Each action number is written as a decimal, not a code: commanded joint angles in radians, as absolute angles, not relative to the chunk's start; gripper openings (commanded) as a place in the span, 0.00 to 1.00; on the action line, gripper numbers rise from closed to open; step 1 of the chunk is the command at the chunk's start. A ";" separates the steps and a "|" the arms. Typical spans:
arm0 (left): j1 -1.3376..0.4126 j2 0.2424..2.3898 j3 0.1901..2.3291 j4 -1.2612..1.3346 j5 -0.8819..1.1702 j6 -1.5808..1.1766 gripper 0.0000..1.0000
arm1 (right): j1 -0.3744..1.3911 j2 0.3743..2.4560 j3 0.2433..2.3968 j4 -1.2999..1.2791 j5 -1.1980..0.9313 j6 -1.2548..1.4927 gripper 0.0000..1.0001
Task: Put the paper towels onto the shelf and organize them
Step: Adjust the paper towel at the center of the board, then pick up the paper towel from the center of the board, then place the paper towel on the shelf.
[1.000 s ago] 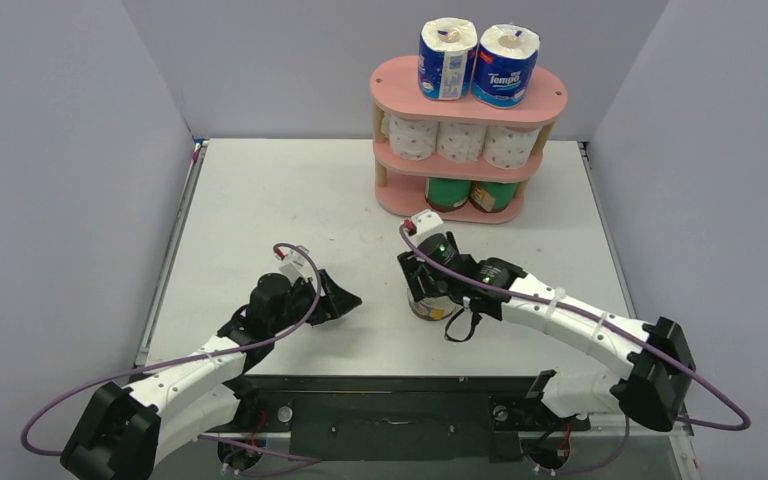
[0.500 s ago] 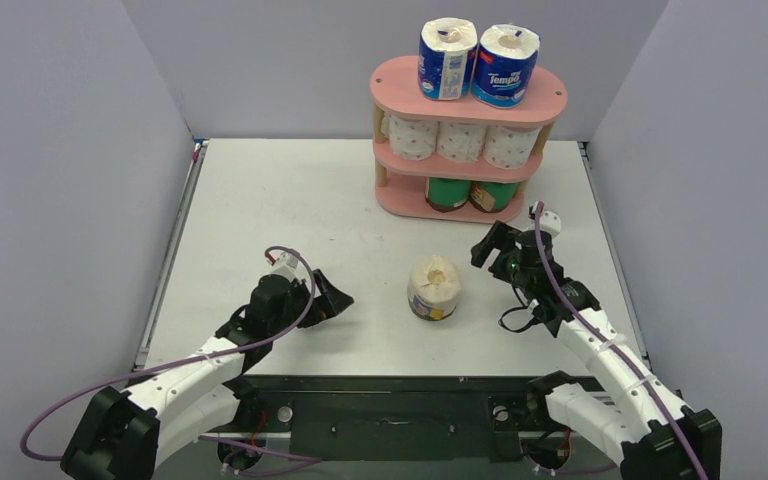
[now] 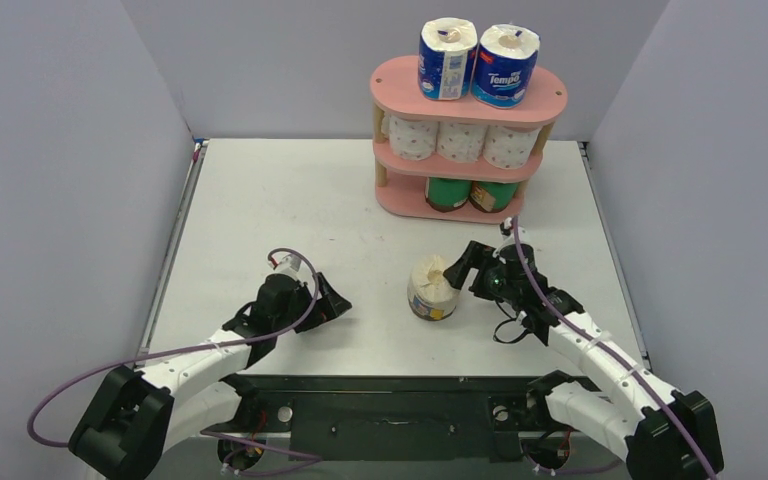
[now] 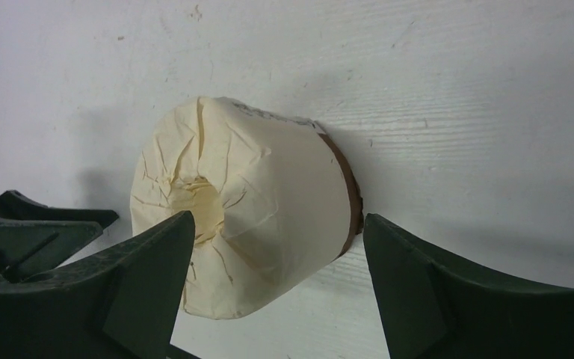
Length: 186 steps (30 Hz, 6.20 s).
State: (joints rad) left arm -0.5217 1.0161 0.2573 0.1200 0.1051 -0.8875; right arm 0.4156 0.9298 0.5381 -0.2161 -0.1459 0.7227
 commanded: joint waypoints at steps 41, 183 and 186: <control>-0.427 1.035 0.256 0.202 0.198 -0.857 0.88 | 0.537 1.063 0.717 -0.195 0.012 0.806 0.35; -0.394 1.057 0.361 0.231 0.264 -0.945 0.88 | 0.509 1.838 1.290 0.089 0.349 1.199 0.50; -0.419 1.123 0.457 0.254 0.227 -0.946 0.87 | 0.499 1.828 1.270 0.101 0.336 1.204 0.50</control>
State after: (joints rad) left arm -0.3935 1.0637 0.3214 0.1528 0.2649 -0.9161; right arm 0.5301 1.8885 1.2903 0.0288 0.3233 1.1912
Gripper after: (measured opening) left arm 0.876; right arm 0.499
